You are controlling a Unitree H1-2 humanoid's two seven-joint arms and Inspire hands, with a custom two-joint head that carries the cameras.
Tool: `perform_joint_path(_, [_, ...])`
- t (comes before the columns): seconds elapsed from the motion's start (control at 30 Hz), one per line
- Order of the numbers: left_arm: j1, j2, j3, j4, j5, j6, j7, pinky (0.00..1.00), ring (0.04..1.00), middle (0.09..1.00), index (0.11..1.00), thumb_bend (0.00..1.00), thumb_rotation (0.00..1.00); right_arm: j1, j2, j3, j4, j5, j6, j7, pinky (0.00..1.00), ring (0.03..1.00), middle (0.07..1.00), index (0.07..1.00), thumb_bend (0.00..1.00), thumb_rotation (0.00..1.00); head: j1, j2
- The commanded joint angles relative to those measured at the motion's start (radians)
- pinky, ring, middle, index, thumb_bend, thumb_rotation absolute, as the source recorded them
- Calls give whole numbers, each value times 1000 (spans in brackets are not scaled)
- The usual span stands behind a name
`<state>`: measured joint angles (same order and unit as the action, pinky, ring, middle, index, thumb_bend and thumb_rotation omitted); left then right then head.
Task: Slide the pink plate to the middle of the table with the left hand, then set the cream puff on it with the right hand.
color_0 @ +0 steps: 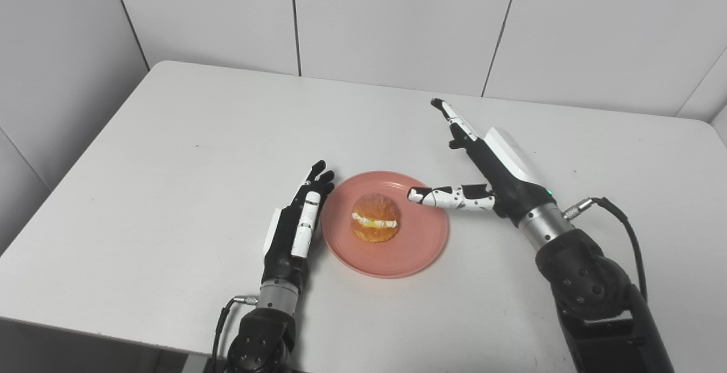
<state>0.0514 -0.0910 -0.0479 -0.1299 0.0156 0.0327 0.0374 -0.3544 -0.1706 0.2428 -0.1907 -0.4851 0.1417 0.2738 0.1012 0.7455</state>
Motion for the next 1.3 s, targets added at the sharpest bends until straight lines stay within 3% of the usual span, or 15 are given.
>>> perform_joint_path(0.0, [-13,-6,-5,-17,-6,-11,-6,919,903,912,903,452,1000,-4,11,-15,-38,25,-45,-36,890,970,1000,1000,927,820,0,1])
perform_joint_path(0.1, [-12,-4,-5,-19,-4,-12,-6,920,903,911,902,455,1000,36,17,-30,-51,47,-29,-49,906,975,1000,1000,910,939,-1,0])
perform_joint_path(0.23, [-12,-2,-4,-24,-7,-10,-8,923,905,911,901,455,1000,92,36,-46,-57,74,-15,-67,893,963,999,1000,882,999,-2,0])
perform_joint_path(0.57, [-7,9,-3,-32,-16,1,-17,924,908,913,902,462,1000,194,118,-110,9,304,-52,-95,928,980,1000,995,720,1000,1,1])
perform_joint_path(0.7, [-2,13,-4,-40,-15,3,-20,928,909,914,905,459,1000,201,116,-104,36,323,-56,-98,942,983,996,989,665,1000,0,0])
perform_joint_path(0.73, [-1,14,-5,-43,-13,4,-21,930,909,916,906,454,1000,202,115,-103,43,326,-56,-99,938,978,995,988,595,1000,0,0])
perform_joint_path(0.97, [9,16,0,-46,-12,2,-22,938,914,920,907,447,1000,217,143,-113,58,356,2,-118,930,961,975,981,373,976,-1,-1])
perform_joint_path(1.13, [6,20,2,-36,-13,0,-26,937,916,921,909,445,1000,213,142,-118,112,406,-46,-106,951,972,987,992,272,967,0,-4])
perform_joint_path(1.27, [5,26,1,-30,-7,-2,-29,931,912,919,908,450,1000,213,140,-107,133,403,-66,-111,954,974,990,993,251,983,-5,-7])
